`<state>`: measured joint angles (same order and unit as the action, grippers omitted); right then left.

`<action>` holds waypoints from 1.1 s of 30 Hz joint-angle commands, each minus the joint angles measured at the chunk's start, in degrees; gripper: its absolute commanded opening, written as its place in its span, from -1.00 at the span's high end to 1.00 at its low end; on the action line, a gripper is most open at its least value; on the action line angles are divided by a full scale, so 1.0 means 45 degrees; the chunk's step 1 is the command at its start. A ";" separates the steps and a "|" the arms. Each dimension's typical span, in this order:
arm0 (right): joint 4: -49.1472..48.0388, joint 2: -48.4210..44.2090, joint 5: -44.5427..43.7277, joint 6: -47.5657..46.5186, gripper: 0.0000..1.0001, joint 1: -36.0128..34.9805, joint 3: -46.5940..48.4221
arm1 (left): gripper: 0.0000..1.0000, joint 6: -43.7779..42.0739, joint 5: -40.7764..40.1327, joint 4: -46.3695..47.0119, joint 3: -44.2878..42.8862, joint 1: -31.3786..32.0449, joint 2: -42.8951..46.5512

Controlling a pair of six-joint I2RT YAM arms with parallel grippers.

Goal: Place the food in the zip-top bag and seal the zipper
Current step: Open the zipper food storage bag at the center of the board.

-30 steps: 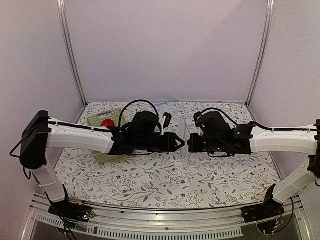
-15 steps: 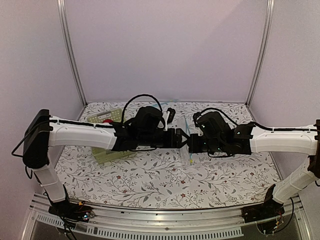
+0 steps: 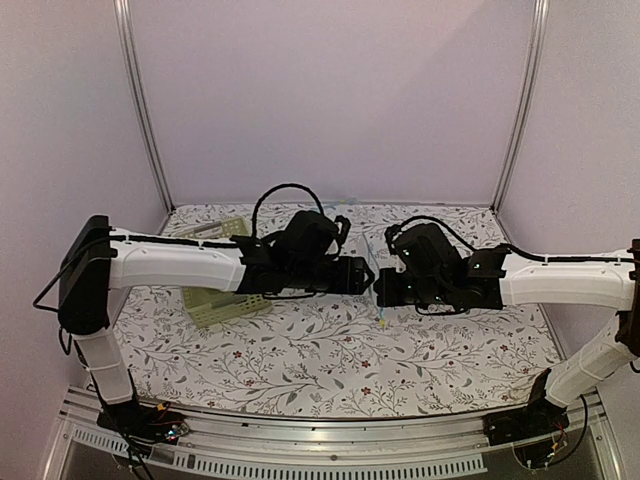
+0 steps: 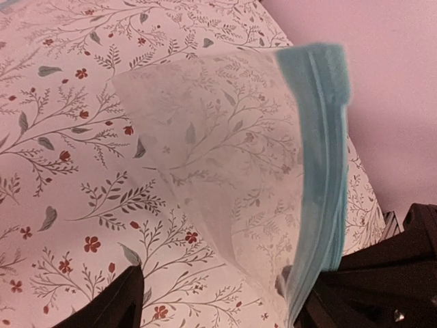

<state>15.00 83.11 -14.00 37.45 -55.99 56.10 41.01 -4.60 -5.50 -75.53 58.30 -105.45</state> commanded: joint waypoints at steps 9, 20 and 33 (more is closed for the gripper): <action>-0.0029 0.0099 0.0117 -0.0213 1.00 -0.0153 0.0317 | -0.13 -0.0064 -0.1416 -0.0788 0.0500 -0.0242 0.0182; 0.0415 -0.0246 -0.1314 0.1269 1.00 -0.0189 0.0034 | 0.71 0.0137 -0.1432 -0.0625 0.0616 -0.0559 0.0306; -0.0393 -0.1295 -0.1904 0.2585 1.00 -0.0192 -0.1037 | 0.95 0.1602 -0.0734 0.1531 0.2471 -0.1022 0.0959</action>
<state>13.65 79.37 -19.97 47.16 -56.62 52.95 45.98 -7.92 -2.28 -66.65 55.75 -102.83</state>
